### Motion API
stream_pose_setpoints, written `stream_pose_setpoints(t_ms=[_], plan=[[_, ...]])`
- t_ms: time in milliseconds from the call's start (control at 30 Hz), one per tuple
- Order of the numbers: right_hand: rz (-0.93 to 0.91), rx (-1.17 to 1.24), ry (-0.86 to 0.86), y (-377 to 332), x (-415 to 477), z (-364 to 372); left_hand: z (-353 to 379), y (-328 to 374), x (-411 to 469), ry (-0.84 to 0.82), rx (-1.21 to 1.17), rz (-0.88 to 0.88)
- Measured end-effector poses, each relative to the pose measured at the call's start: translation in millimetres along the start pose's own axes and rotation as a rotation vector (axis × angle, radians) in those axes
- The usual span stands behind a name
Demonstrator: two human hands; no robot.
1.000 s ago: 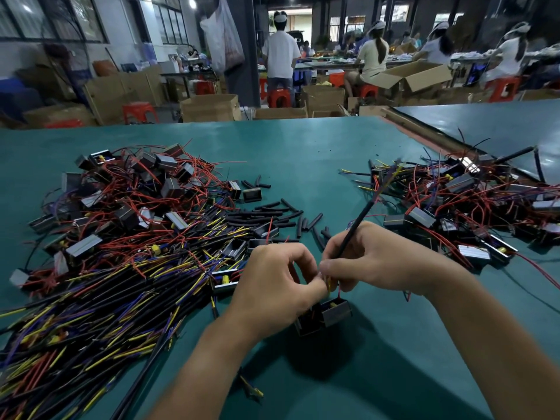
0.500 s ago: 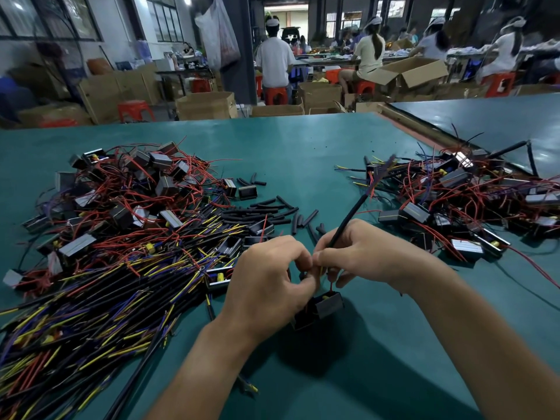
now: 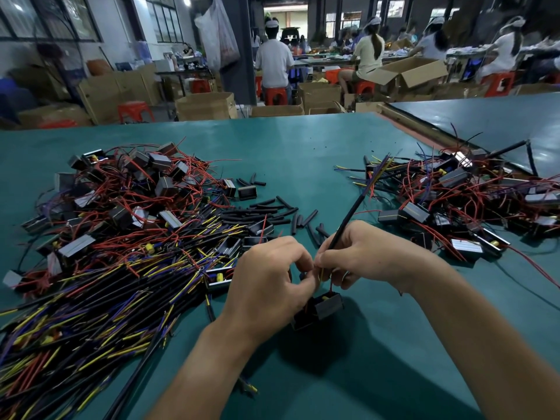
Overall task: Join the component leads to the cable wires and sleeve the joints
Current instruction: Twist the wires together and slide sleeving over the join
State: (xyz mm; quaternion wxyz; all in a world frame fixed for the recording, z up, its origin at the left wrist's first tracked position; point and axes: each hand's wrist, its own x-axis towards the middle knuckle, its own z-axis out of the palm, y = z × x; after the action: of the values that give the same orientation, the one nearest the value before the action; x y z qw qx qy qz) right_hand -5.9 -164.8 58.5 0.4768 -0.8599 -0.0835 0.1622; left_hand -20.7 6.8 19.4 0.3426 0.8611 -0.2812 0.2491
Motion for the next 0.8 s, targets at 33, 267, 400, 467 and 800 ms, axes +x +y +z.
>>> stream_pose_setpoints(t_ms=[33,267,400,467,800], plan=[[-0.003,0.003,-0.002,0.6,0.8,0.5,0.3,0.3,0.1,0.002,-0.001,-0.002],[-0.062,0.033,-0.037,3.0,2.4,1.2,0.7,-2.2,0.8,0.034,-0.056,-0.064],[-0.024,0.026,-0.020,5.2,5.4,3.0,1.7,-2.5,0.3,0.027,-0.058,-0.049],[-0.007,0.009,-0.018,6.5,5.9,2.4,1.9,-2.9,0.7,0.025,-0.049,-0.035],[-0.203,0.035,0.041,8.8,6.2,2.7,4.2,-4.8,-1.3,0.011,-0.110,-0.205]])
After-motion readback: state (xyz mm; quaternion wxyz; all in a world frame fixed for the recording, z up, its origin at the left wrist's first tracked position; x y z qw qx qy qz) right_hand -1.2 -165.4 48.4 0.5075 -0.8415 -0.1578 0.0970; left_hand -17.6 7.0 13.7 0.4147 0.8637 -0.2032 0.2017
